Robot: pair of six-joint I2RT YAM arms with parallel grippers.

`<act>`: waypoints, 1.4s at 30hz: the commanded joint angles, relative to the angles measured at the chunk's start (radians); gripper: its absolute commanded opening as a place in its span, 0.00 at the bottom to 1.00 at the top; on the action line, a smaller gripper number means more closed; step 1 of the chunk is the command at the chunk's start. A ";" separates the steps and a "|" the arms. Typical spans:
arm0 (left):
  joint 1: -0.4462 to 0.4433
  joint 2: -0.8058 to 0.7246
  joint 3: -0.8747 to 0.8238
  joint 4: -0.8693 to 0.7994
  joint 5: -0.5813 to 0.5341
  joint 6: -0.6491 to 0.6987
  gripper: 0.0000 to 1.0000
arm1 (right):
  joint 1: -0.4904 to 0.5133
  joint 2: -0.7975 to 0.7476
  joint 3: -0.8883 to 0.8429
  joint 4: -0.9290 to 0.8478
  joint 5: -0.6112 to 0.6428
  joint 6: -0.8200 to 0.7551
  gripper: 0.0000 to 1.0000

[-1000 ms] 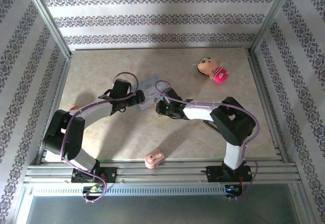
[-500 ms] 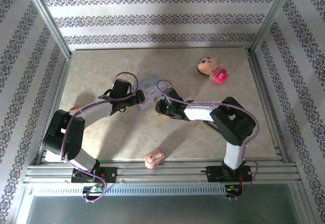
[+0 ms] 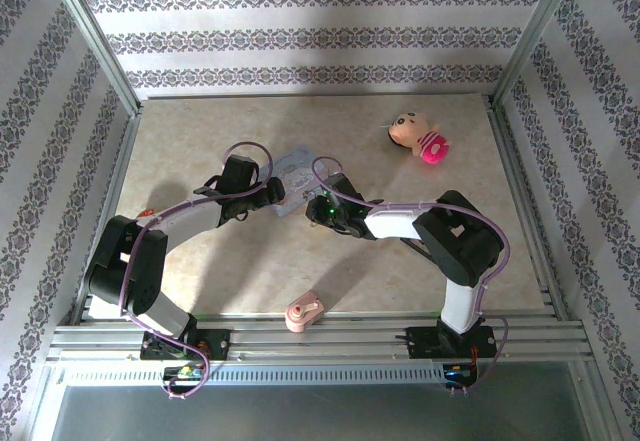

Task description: Unlock the padlock with the key

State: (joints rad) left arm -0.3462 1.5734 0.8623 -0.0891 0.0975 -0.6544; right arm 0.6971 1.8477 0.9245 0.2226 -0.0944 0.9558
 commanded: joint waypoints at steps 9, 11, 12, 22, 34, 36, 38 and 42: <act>-0.004 0.036 -0.013 -0.105 -0.033 0.019 0.98 | -0.010 -0.037 -0.014 0.028 0.060 -0.005 0.09; -0.004 0.036 -0.011 -0.105 -0.033 0.019 0.99 | -0.010 -0.041 -0.012 0.006 0.074 -0.016 0.08; -0.004 0.036 -0.011 -0.106 -0.033 0.020 0.99 | -0.010 -0.043 -0.011 -0.002 0.079 -0.022 0.08; -0.004 0.040 -0.011 -0.107 -0.031 0.022 1.00 | -0.011 -0.036 0.000 -0.010 0.086 -0.025 0.08; -0.005 0.043 -0.012 -0.106 -0.019 0.029 0.95 | -0.009 -0.007 0.042 0.006 0.080 -0.014 0.09; -0.004 0.045 -0.011 -0.106 -0.016 0.030 0.93 | -0.011 -0.004 0.040 0.010 0.081 -0.008 0.08; -0.004 0.046 -0.012 -0.105 -0.013 0.030 0.91 | -0.016 -0.004 0.038 0.016 0.084 0.001 0.08; -0.005 0.047 -0.013 -0.107 -0.011 0.032 0.90 | -0.019 -0.001 0.034 0.029 0.089 0.018 0.08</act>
State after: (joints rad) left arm -0.3462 1.5791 0.8661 -0.0818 0.1127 -0.6540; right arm 0.6971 1.8420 0.9356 0.2142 -0.0650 0.9485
